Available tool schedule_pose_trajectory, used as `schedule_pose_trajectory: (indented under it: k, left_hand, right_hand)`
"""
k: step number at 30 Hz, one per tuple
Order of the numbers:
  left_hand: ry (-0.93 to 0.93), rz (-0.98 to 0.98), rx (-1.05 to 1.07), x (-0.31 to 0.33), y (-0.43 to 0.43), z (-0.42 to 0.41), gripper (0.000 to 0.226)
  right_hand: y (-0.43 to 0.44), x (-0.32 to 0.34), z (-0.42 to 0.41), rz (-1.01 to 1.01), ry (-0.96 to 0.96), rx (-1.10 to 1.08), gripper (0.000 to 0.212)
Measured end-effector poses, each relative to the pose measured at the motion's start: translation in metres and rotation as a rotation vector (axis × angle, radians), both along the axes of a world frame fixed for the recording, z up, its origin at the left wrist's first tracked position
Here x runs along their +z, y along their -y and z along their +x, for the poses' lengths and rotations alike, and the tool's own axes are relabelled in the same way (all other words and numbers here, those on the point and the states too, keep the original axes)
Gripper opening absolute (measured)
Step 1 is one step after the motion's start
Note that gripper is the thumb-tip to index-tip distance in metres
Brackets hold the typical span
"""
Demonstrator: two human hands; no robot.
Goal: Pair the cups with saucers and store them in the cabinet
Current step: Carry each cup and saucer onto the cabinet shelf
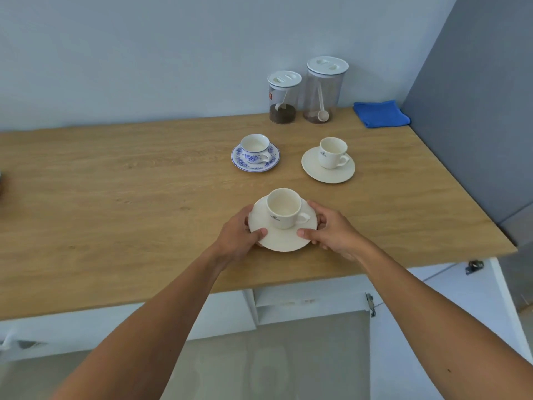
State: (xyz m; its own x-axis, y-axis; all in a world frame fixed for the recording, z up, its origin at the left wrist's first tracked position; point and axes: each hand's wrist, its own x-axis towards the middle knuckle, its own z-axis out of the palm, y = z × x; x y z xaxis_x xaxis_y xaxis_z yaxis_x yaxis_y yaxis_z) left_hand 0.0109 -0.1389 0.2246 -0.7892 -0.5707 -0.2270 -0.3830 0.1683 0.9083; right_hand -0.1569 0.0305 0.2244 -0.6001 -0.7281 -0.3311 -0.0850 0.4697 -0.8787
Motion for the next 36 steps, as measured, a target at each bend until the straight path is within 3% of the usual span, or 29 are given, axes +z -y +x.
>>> schedule_pose_trajectory:
  k: [9, 14, 20, 28, 36]
  left_hand:
    - [-0.041, 0.095, -0.051, 0.014, -0.099, 0.067, 0.060]
    - [-0.051, 0.119, -0.098, 0.020, -0.161, 0.104, 0.052]
    - [-0.053, 0.159, -0.138, 0.000, -0.211, 0.126, 0.053]
    - [-0.003, 0.136, -0.184, -0.065, -0.219, 0.100, 0.055]
    - [0.031, 0.083, -0.178, -0.181, -0.183, 0.024, 0.065]
  right_hand:
    - [-0.108, 0.016, 0.067, -0.077, 0.054, -0.029, 0.088]
    - [-0.172, 0.016, 0.108, -0.071, 0.049, -0.041, 0.088]
    - [-0.232, 0.006, 0.137, -0.040, 0.064, -0.073, 0.087]
    - [-0.251, -0.050, 0.125, 0.012, 0.095, -0.144, 0.083]
    - [-0.215, -0.166, 0.051, 0.028, 0.050, -0.150, 0.090]
